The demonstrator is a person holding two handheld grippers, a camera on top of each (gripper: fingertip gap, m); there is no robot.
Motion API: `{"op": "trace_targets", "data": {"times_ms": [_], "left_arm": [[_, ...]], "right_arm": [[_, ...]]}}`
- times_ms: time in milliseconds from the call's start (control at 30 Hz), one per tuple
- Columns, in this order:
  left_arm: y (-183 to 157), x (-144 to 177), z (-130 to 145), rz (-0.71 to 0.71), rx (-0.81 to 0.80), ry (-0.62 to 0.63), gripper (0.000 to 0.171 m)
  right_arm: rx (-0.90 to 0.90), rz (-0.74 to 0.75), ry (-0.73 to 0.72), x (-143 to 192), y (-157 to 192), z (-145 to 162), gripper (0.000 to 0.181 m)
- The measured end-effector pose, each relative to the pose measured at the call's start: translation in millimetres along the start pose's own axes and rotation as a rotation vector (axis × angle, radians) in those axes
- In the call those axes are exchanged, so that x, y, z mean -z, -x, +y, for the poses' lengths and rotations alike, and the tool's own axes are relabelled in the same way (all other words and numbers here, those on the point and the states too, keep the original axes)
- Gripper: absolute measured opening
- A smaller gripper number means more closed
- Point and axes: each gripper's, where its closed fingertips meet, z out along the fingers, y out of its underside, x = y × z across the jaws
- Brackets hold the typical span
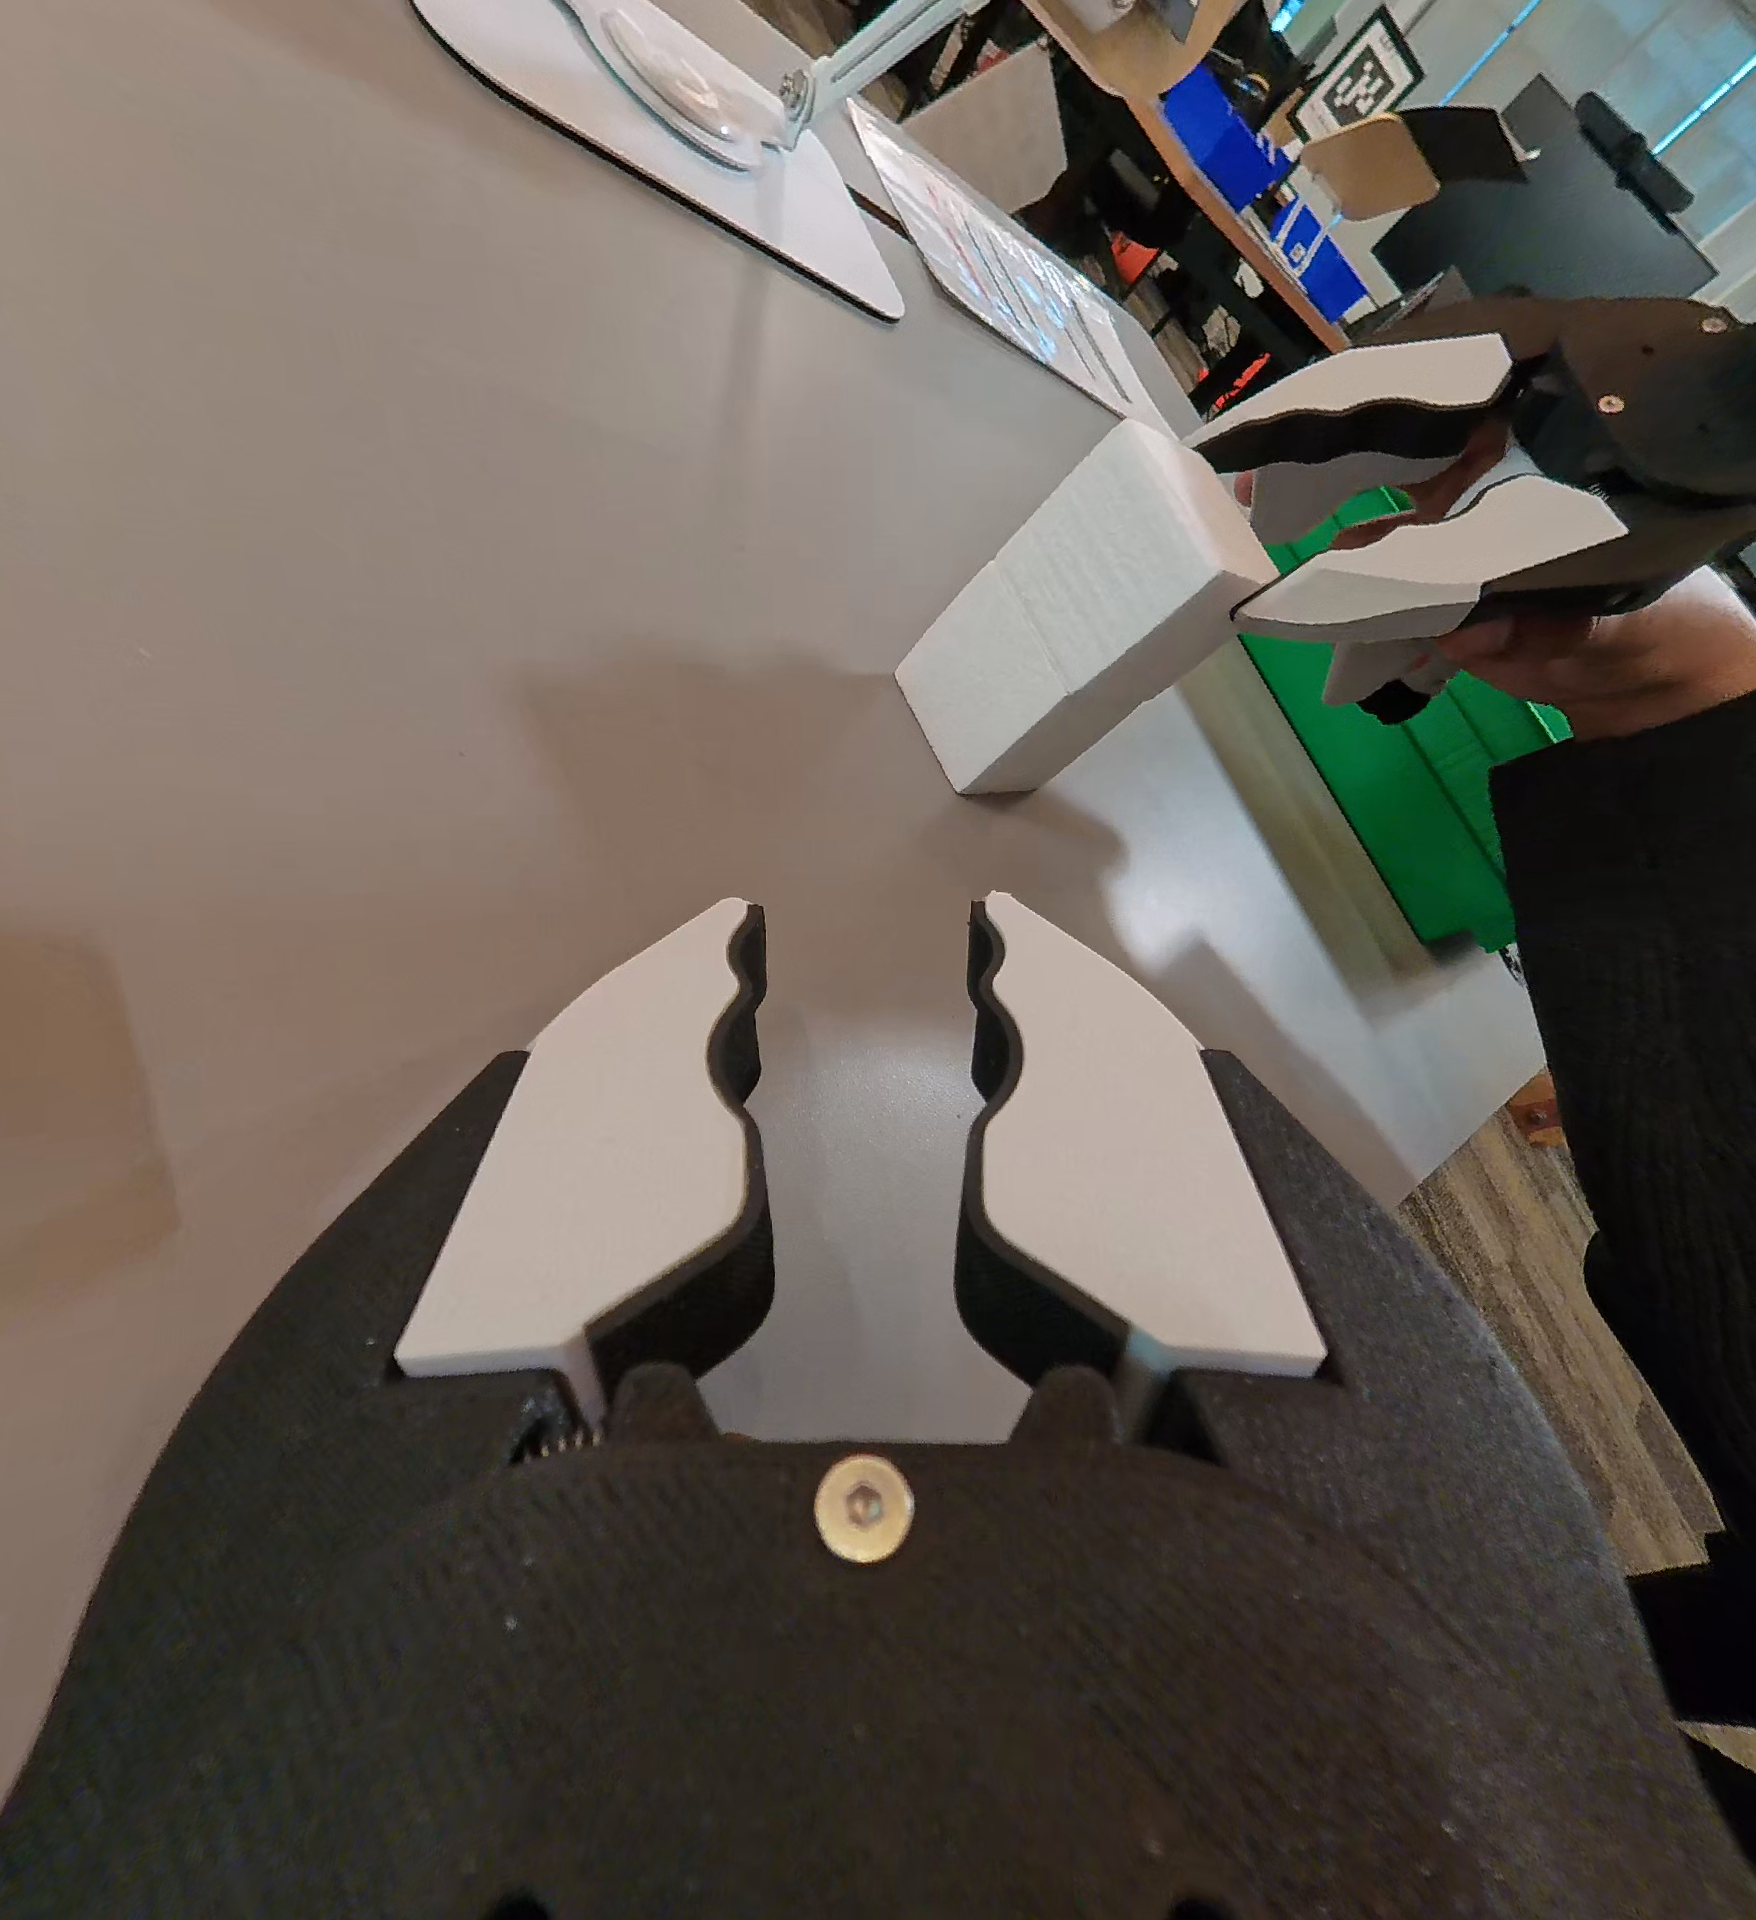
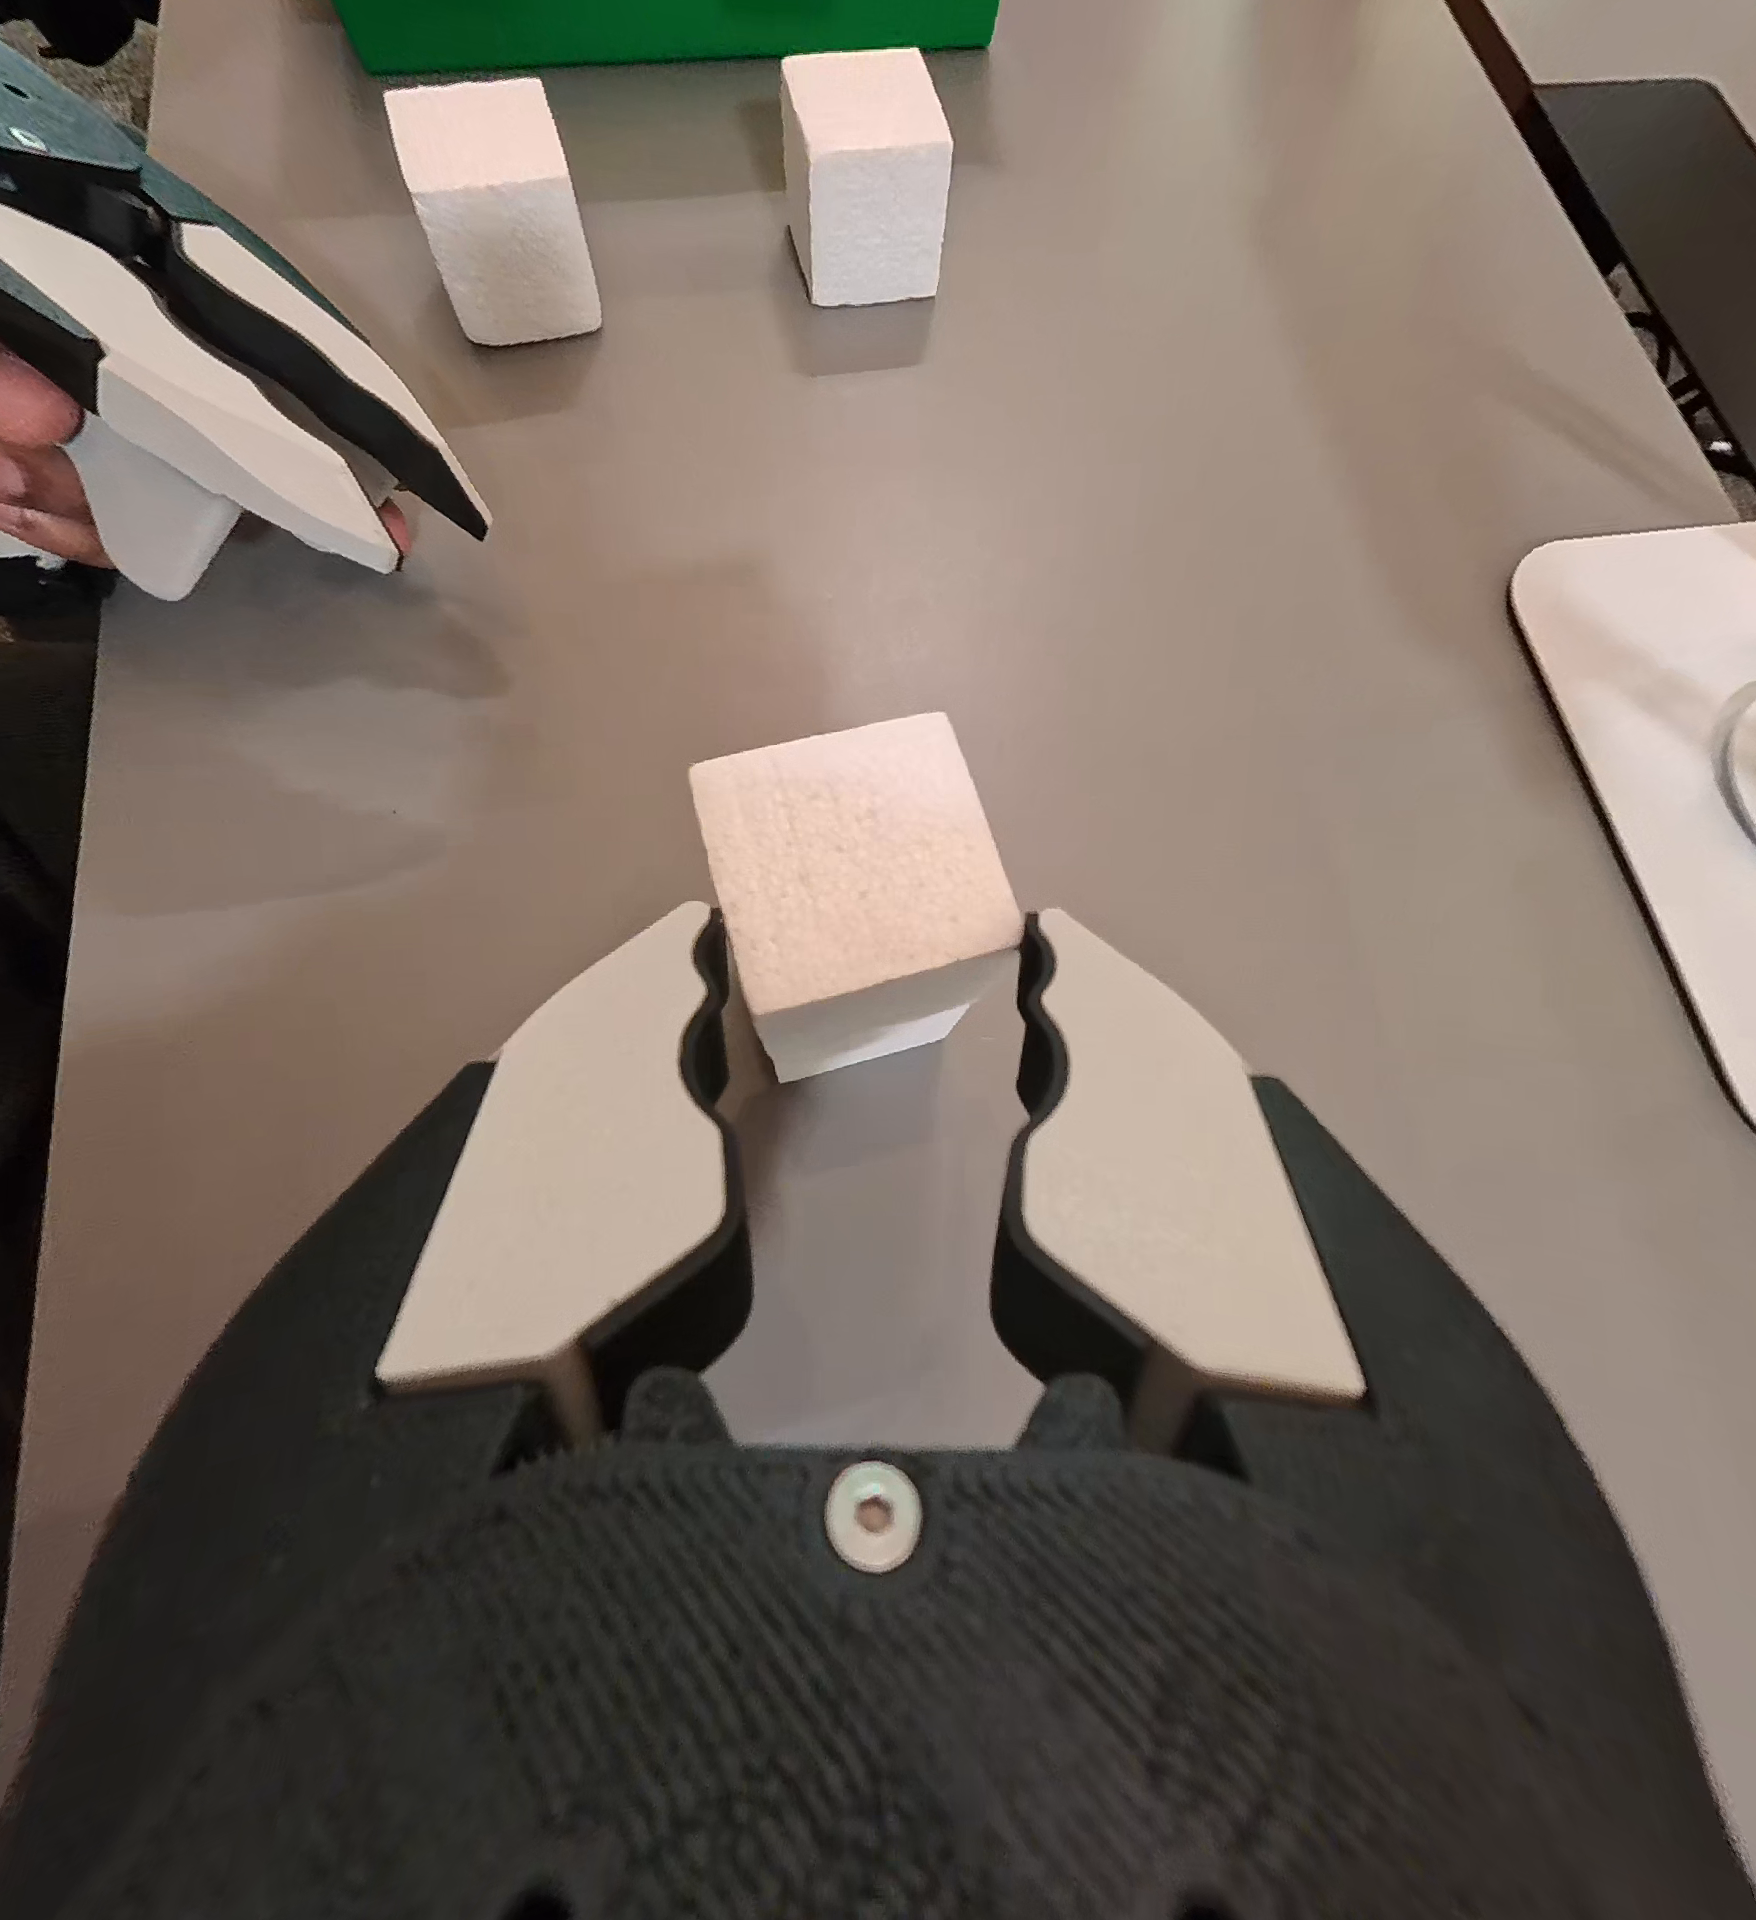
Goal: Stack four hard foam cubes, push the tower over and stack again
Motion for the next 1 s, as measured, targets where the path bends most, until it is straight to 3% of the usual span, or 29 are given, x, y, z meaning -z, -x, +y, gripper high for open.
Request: {"op": "trace_targets", "data": {"times_ms": [533,1000], "left_arm": [[-0.8,0.1,0.0,-0.001,-0.006,0.0,0.038],[-0.6,0.1,-0.1,0.0,-0.003,0.0,0.038]], "right_arm": [[-0.079,0.087,0.049,-3.3,-0.6,5.5,0.055],[-0.044,0.107,0.061,-3.9,-2.2,6.8,0.056]]}}
